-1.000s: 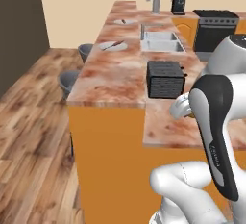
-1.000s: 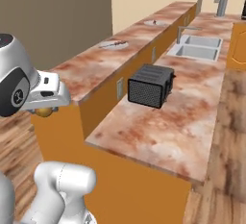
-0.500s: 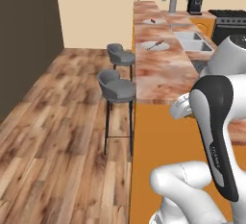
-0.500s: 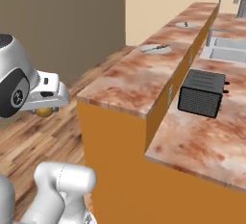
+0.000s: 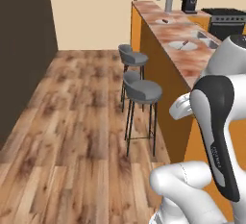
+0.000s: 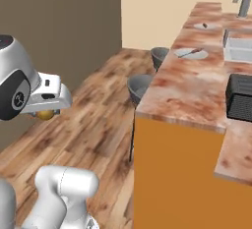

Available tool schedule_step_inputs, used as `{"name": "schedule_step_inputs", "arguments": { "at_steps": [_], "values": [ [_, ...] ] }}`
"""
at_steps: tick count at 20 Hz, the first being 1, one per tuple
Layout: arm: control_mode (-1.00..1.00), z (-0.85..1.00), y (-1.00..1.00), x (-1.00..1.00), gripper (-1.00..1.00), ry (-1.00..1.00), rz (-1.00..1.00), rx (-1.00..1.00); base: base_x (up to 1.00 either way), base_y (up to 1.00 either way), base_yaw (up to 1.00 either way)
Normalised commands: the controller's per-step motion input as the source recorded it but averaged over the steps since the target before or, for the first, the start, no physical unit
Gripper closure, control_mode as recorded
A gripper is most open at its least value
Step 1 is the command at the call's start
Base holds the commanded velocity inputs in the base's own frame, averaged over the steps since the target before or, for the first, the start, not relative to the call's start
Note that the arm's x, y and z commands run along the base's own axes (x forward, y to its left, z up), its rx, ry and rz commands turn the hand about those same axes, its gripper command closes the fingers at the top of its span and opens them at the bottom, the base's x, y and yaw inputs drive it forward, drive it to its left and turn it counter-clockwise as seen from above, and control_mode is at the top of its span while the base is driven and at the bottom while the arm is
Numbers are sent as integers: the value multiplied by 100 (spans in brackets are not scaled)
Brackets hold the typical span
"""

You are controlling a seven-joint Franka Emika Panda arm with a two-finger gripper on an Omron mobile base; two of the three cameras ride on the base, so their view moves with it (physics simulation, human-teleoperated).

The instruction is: Pick up the apple and peach from the fridge and place one fruit on each plate on the dining counter.

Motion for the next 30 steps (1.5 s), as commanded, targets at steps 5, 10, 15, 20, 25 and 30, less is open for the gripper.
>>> {"name": "schedule_step_inputs", "arguments": {
  "at_steps": [5, 10, 15, 20, 25, 30],
  "values": [
    [100, 0, 0, 0, 100, 0, 0, 0, 49, 95, -51],
    [100, 0, 0, 0, 100, 0, 0, 0, 48, 82, -60],
    [100, 0, 0, 0, 100, 0, 0, 0, 42, 86, -58],
    [100, 0, 0, 0, 100, 0, 0, 0, 21, 100, -47],
    [100, 0, 0, 0, 100, 0, 0, 0, 19, 100, -45],
    [100, 0, 0, 0, 100, 0, 0, 0, 34, 98, -52]
  ]
}}
